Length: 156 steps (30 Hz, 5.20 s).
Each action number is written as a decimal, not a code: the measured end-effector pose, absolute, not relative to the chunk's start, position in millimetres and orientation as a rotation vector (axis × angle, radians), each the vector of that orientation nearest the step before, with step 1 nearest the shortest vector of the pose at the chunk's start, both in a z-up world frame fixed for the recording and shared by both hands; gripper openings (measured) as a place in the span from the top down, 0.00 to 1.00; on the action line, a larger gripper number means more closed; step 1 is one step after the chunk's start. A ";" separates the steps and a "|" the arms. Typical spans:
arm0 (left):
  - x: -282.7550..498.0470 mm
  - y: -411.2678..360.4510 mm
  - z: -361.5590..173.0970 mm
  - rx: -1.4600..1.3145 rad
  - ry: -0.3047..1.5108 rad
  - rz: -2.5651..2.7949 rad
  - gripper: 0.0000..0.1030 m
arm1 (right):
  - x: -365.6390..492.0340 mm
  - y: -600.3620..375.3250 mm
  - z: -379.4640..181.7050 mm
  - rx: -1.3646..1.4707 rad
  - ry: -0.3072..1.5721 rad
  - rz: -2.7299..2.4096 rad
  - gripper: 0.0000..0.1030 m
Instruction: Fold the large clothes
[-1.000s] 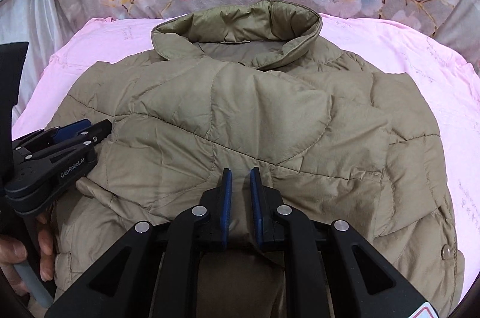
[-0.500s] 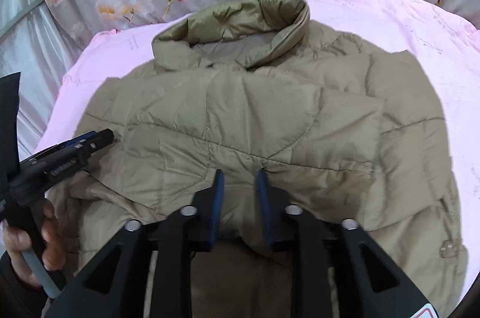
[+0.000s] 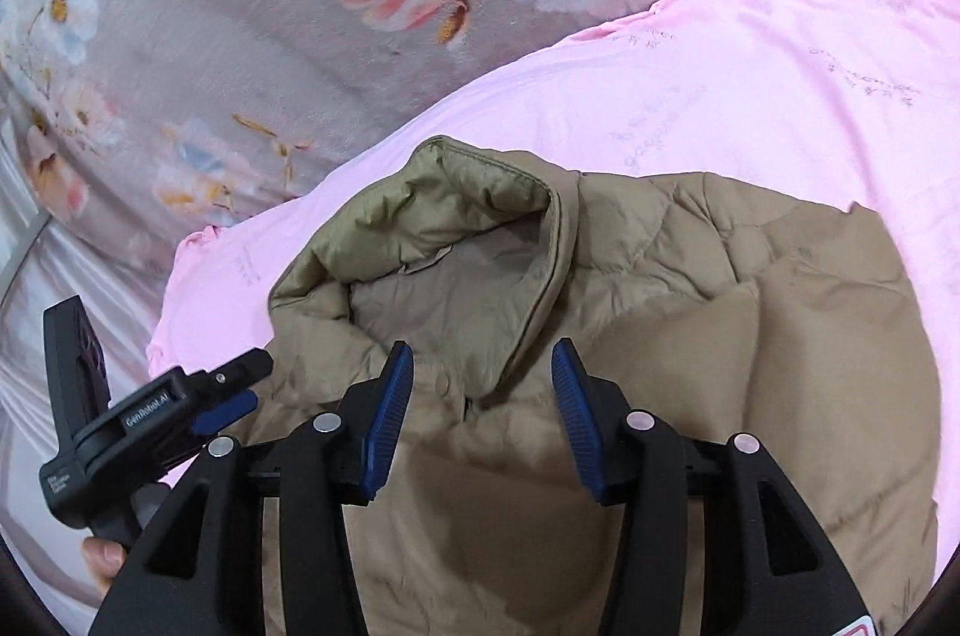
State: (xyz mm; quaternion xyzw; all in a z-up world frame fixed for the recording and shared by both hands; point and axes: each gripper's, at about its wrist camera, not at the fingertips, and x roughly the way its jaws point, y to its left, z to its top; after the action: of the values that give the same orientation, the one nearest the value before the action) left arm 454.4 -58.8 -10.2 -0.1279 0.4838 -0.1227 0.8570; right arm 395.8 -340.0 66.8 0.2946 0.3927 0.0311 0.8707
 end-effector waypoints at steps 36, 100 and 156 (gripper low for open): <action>447.0 -38.2 -0.2 -0.112 0.889 -0.252 0.86 | 379.9 -358.3 74.5 0.450 0.789 -0.022 0.88; 493.2 -100.5 -74.9 0.191 0.897 -0.177 0.88 | 471.6 -298.9 30.7 0.166 0.922 -0.065 0.99; 74.0 106.0 -36.5 -0.462 1.102 -0.359 0.37 | -47.8 -377.1 18.3 0.616 0.888 -0.017 0.50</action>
State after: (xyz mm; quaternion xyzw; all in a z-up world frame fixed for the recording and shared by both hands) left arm 74.0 106.0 -36.5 -0.2162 0.5158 -0.1681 0.8117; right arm -47.8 -377.1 18.3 0.2931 0.4227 -0.0081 0.8575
